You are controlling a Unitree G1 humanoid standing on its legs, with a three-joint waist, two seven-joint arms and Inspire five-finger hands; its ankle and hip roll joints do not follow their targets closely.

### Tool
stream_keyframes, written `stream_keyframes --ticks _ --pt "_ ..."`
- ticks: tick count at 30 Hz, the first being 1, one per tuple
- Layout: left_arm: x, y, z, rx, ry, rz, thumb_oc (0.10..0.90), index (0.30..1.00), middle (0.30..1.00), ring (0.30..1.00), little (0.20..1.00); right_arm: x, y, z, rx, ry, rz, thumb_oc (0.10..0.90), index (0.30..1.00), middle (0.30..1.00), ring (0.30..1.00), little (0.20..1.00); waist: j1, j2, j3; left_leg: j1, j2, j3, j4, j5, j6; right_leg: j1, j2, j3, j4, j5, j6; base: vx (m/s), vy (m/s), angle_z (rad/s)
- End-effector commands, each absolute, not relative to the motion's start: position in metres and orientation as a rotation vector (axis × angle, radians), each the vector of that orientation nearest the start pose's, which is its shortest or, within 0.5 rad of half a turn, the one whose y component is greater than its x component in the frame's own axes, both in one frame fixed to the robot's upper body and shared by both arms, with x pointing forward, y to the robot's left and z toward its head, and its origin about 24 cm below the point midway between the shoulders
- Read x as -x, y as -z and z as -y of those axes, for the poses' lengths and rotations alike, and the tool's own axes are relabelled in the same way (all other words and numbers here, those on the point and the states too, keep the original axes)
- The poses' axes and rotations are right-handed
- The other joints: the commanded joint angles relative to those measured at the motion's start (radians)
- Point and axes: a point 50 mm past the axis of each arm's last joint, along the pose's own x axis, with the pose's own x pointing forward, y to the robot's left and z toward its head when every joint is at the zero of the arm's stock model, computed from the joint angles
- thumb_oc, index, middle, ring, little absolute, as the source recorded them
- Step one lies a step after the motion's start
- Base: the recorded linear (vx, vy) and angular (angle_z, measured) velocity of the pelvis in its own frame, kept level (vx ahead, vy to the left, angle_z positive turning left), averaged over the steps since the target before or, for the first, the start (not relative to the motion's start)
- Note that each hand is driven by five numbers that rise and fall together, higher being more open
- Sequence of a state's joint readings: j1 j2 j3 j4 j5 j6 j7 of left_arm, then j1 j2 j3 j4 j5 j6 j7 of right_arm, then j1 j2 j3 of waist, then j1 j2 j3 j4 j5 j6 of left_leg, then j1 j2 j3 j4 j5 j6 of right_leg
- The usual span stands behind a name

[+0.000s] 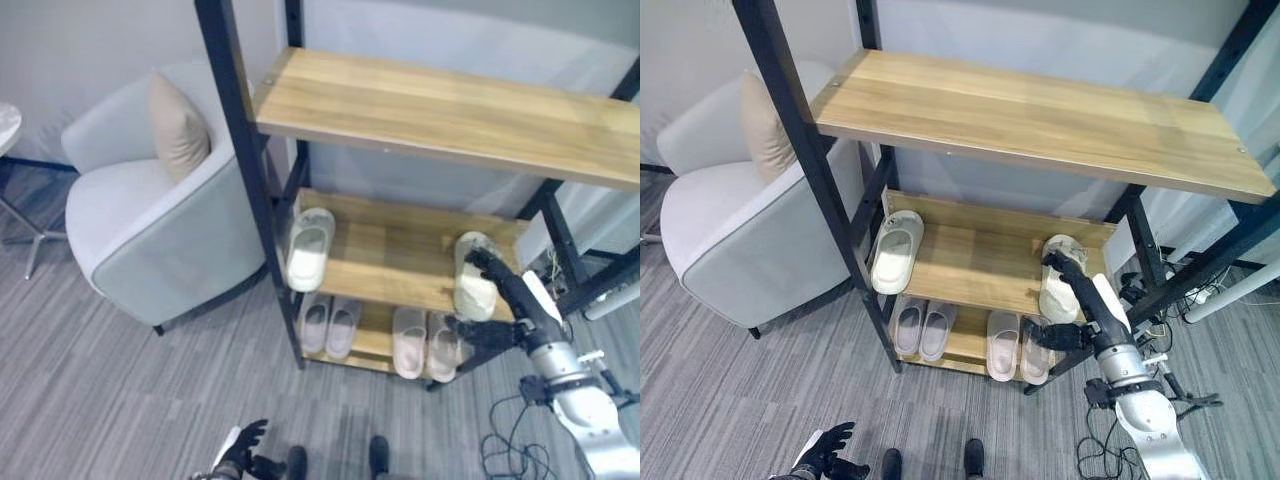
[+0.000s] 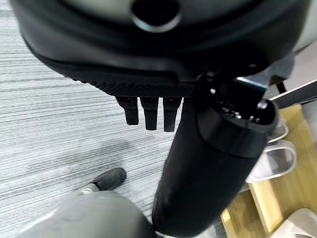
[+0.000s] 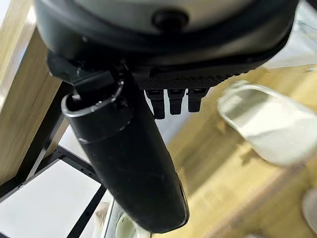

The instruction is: Arrange the slippers neatly on the shoe rack.

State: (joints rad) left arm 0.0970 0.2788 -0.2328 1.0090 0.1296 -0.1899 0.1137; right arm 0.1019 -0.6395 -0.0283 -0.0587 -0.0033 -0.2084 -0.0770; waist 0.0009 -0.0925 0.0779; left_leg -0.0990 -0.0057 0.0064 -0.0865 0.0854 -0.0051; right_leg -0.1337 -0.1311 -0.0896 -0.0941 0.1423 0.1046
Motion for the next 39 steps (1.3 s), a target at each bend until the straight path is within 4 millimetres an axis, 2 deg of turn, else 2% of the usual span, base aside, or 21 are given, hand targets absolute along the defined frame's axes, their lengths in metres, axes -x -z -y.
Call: stream_keyframes --ticks 1,3,5,10,16,19,22,23,28,36,39 --pt "-0.138 0.137 -0.209 -0.521 0.119 -0.805 0.800 0.900 0.900 0.900 0.900 -0.265 -0.188 0.272 0.823 0.166 0.554 0.800 0.900 0.900 0.900 0.900 0.056 0.025 0.024 0.021 0.011 -0.042 -0.001 -0.085 -0.011 0.108 -0.006 -0.012 0.007 -0.118 0.057 -0.03 -0.009 -0.01" --pt "-0.141 0.137 -0.208 -0.521 0.119 -0.796 0.800 0.900 0.900 0.900 0.900 -0.270 -0.191 0.272 0.832 0.166 0.560 0.800 0.900 0.900 0.900 0.900 0.059 0.021 0.028 0.011 0.012 -0.043 -0.001 -0.081 -0.012 0.098 -0.004 -0.012 0.007 -0.116 0.056 -0.02 -0.005 -0.03" --pt "-0.147 0.134 -0.205 -0.521 0.121 -0.772 0.800 0.900 0.900 0.900 0.900 -0.282 -0.201 0.276 0.926 0.179 0.542 0.800 0.900 0.900 0.900 0.900 0.070 0.010 0.043 -0.019 0.013 -0.048 -0.001 -0.070 -0.016 0.073 -0.002 -0.017 0.007 -0.108 0.055 -0.05 -0.009 -0.04" --pt "-0.158 0.130 -0.202 -0.518 0.113 -0.747 0.800 0.900 0.900 0.900 0.900 -0.293 -0.212 0.293 1.104 0.231 0.472 0.800 0.900 0.900 0.900 0.900 0.076 -0.002 0.059 -0.061 0.014 -0.060 -0.001 -0.059 -0.021 0.044 0.000 -0.027 0.007 -0.102 0.054 -0.02 -0.008 0.07" --pt "-0.156 0.132 -0.205 -0.500 0.094 -0.770 0.800 0.900 0.900 0.900 0.900 -0.292 -0.230 0.316 1.311 0.335 0.409 0.800 0.900 0.900 0.900 0.900 0.077 0.004 0.071 -0.083 0.011 -0.069 -0.001 -0.054 -0.021 0.025 -0.003 -0.033 0.007 -0.101 0.054 0.00 0.001 0.03" --pt "-0.154 0.132 -0.205 -0.490 0.100 -0.773 0.800 0.900 0.900 0.900 0.900 -0.288 -0.234 0.328 1.362 0.380 0.362 0.800 0.900 0.900 0.900 0.900 0.078 0.012 0.074 -0.086 0.007 -0.073 -0.001 -0.054 -0.020 0.025 -0.006 -0.035 0.007 -0.102 0.054 0.00 0.000 0.00" --pt "-0.151 0.134 -0.205 -0.488 0.101 -0.787 0.800 0.900 0.900 0.900 0.900 -0.286 -0.234 0.334 1.351 0.417 0.351 0.800 0.900 0.900 0.900 0.900 0.079 0.018 0.074 -0.086 0.003 -0.077 -0.001 -0.055 -0.020 0.026 -0.010 -0.039 0.007 -0.102 0.055 0.00 0.000 0.00" --pt "-0.151 0.133 -0.203 -0.487 0.115 -0.778 0.800 0.900 0.900 0.900 0.900 -0.286 -0.231 0.343 1.339 0.446 0.313 0.800 0.900 0.900 0.900 0.900 0.082 0.022 0.075 -0.088 0.001 -0.079 -0.001 -0.054 -0.020 0.027 -0.012 -0.041 0.007 -0.102 0.055 0.00 0.000 0.00" --pt "-0.152 0.133 -0.201 -0.479 0.118 -0.778 0.800 0.900 0.900 0.900 0.900 -0.285 -0.228 0.351 1.298 0.479 0.286 0.800 0.900 0.900 0.900 0.900 0.084 0.028 0.075 -0.093 -0.003 -0.084 -0.001 -0.053 -0.020 0.023 -0.014 -0.044 0.007 -0.104 0.055 0.01 -0.005 0.06" --pt "-0.156 0.132 -0.200 -0.471 0.108 -0.764 0.800 0.900 0.900 0.900 0.900 -0.287 -0.220 0.366 1.206 0.551 0.241 0.800 0.900 0.900 0.900 0.900 0.091 0.026 0.074 -0.113 -0.005 -0.089 -0.001 -0.048 -0.021 0.005 -0.018 -0.050 0.007 -0.100 0.057 0.00 0.000 0.02" --pt "-0.154 0.134 -0.200 -0.480 0.112 -0.775 0.800 0.900 0.900 0.900 0.900 -0.288 -0.223 0.371 1.179 0.594 0.247 0.800 0.900 0.900 0.900 0.900 0.093 0.023 0.070 -0.121 -0.007 -0.088 -0.001 -0.047 -0.023 -0.003 -0.018 -0.050 0.007 -0.098 0.058 0.00 0.000 0.00"
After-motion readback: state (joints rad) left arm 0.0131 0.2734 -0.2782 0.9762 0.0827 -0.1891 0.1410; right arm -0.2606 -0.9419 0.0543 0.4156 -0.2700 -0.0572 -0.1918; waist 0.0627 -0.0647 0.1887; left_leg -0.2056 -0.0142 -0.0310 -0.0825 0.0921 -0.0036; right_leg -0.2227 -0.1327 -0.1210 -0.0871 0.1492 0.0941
